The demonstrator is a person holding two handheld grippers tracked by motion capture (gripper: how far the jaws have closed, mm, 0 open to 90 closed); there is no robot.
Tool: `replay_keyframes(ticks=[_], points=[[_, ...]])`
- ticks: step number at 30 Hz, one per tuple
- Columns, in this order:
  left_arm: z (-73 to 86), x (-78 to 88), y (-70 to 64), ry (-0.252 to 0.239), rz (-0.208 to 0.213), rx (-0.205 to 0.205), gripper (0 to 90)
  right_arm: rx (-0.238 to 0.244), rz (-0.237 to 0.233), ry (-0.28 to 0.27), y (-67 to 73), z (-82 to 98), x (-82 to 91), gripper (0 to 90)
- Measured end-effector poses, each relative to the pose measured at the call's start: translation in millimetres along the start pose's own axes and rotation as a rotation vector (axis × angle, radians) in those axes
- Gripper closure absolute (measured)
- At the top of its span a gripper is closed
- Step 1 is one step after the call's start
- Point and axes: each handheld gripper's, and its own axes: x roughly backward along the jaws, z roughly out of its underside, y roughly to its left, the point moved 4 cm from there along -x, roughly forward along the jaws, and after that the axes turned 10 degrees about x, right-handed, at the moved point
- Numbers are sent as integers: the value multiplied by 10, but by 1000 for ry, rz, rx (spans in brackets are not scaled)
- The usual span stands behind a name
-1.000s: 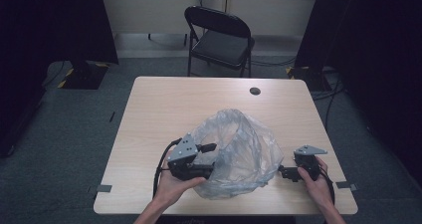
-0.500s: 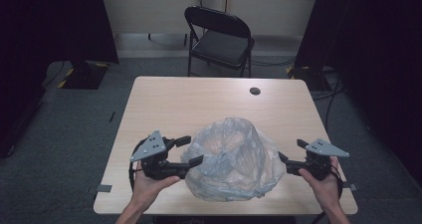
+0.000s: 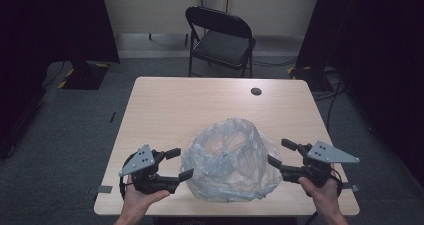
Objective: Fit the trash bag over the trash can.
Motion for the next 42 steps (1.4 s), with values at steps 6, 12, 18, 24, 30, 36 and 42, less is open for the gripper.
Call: replay_keyframes(ticks=[6,12,18,24,30,36,42], points=[[115,-118,12,61,12,15,310,3,-80,-18,111,-55,-59,256],[171,-162,-10,99,42,4,515,3,-176,7,209,63,-182,365],[190,-195,-51,117,74,-3,717,8,-210,16,249,113,-194,662],[218,-169,-88,142,104,-33,866,19,-211,21,240,175,-109,899],[288,-220,-74,176,107,-38,895,15,-190,66,244,352,-77,900],[367,-245,-31,194,91,-38,898,-21,-191,155,243,652,-229,900],[439,-227,27,229,28,-72,899,-27,-167,216,226,822,-361,900]])
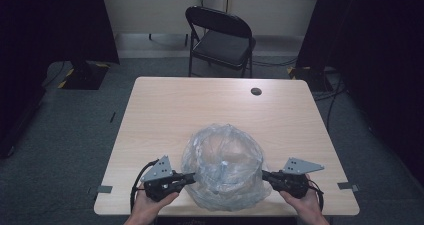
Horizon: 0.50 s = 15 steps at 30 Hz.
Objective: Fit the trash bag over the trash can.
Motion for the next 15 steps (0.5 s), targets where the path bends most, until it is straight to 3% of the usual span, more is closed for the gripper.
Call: replay_keyframes(ticks=[5,13,15], points=[[30,-71,41,27,-44,-14,899,-2,31,42,-38,81,-121,900],[86,-116,59,52,-26,5,894,-7,54,79,-83,165,-229,900],[91,-86,36,52,-22,-13,834,-11,60,65,-80,151,-196,872]])
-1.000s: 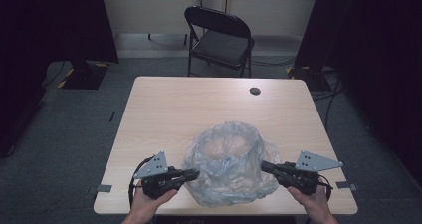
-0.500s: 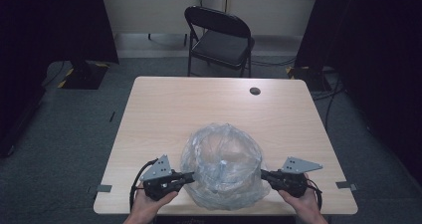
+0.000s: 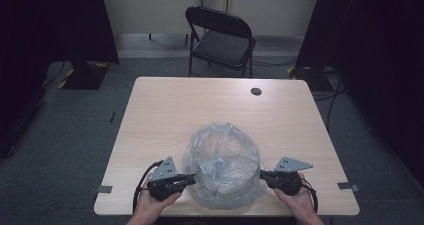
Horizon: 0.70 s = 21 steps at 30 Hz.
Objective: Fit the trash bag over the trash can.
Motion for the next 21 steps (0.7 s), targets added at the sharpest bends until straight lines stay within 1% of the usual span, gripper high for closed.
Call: replay_keyframes(ticks=[1,2,3,4,5,6,8,9,11,13,15,16,17,18,19,21], points=[[-6,27,-27,-13,17,-12,771,-2,-1,-17,3,-16,28,785],[-17,57,-62,-19,39,-25,741,6,-1,-29,11,-39,68,725],[-35,92,-91,-23,41,-43,711,14,15,-50,17,-68,123,664],[-57,129,-115,-37,41,-50,678,11,22,-75,15,-99,181,612],[-84,169,-128,-55,46,-50,638,7,27,-96,12,-125,239,560],[-111,210,-131,-70,45,-47,618,3,38,-111,2,-144,290,517],[-168,284,-116,-101,45,-32,560,-10,43,-130,-19,-165,369,474],[-194,319,-107,-116,50,-27,543,-15,45,-137,-27,-171,397,457],[-230,379,-82,-137,44,-17,502,-19,47,-153,-39,-194,436,447],[-244,417,-67,-145,37,-16,453,-15,45,-168,-42,-239,454,444],[-251,463,-71,-155,38,-15,438,-5,41,-179,-40,-294,457,444],[-263,486,-68,-163,30,-22,433,-2,43,-184,-43,-322,458,446],[-286,509,-65,-174,21,-17,434,1,47,-191,-50,-350,459,451],[-315,525,-49,-184,15,-15,448,5,49,-198,-60,-377,458,457],[-350,527,-27,-189,0,-5,470,6,51,-200,-73,-403,453,460],[-433,498,57,-190,-47,13,512,8,64,-208,-118,-456,437,471]])
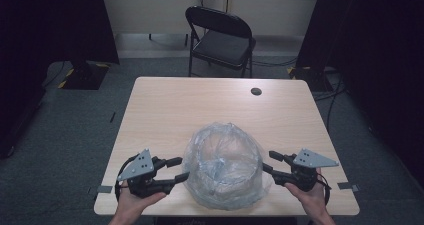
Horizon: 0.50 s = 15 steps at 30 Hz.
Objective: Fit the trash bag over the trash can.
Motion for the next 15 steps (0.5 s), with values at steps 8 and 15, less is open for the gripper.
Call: replay_keyframes(ticks=[8,15], points=[[-34,-416,303,38,-92,74,544,-23,9,-1,-143,-55,-151,487],[77,-585,272,78,-50,78,755,-27,-46,33,-99,62,-285,716]])
